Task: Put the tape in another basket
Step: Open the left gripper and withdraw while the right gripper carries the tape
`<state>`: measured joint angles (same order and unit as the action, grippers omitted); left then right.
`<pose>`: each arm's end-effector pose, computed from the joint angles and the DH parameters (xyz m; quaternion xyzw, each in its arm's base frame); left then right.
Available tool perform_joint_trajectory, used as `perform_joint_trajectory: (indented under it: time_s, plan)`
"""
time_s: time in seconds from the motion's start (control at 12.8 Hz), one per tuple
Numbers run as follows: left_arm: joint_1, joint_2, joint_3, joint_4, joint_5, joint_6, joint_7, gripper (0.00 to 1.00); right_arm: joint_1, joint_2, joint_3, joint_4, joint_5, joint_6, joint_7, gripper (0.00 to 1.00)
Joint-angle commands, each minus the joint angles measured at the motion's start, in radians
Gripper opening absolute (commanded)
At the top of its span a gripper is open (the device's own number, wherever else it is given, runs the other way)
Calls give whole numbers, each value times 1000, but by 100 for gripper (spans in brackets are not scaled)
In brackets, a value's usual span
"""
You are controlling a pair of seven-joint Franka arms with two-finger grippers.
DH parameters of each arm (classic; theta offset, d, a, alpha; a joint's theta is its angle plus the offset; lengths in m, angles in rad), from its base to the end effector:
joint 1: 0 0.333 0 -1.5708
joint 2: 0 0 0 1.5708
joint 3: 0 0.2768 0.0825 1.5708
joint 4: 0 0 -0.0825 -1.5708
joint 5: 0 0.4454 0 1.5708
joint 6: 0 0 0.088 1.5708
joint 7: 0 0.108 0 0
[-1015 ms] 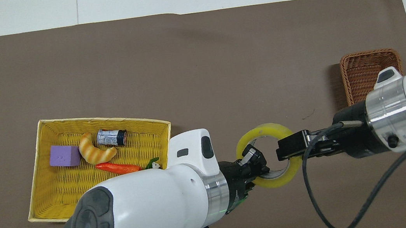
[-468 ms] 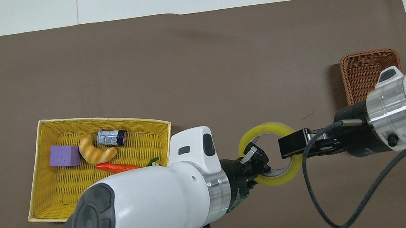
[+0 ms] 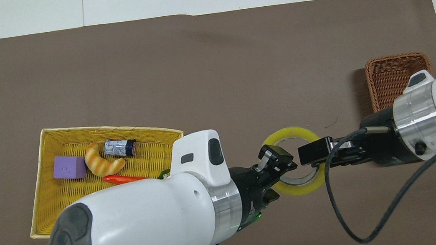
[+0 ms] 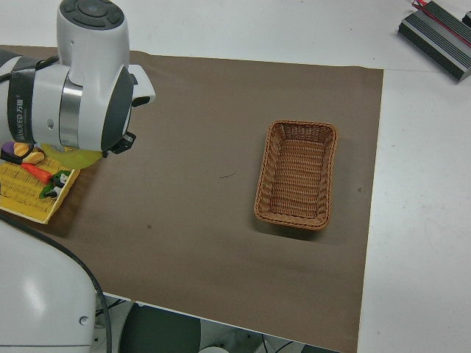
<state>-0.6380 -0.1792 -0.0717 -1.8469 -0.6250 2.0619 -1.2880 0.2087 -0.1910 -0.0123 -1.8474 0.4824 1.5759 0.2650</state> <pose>0.4382 -0.4215 0.6026 0.8709 0.3514 -0.1411 0.3131 0.5389 0.1577 0.5622 -0.9690 0.0439 0.0929 0.2245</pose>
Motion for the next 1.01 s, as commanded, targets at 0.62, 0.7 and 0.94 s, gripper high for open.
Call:
perform_joint_trajectory:
  time_s: [0.62,0.7,0.94]
  plan:
    - [388,-2,-8,28,355,-460,903,100,-409,174,2,-90,-269,139,-517,0]
    - [415,0,-8,28,392,-460,1002,100,-454,205,2,-92,-271,163,-603,0]
    - [480,3,-7,28,525,-459,1162,100,-515,266,3,-92,-379,279,-710,0]
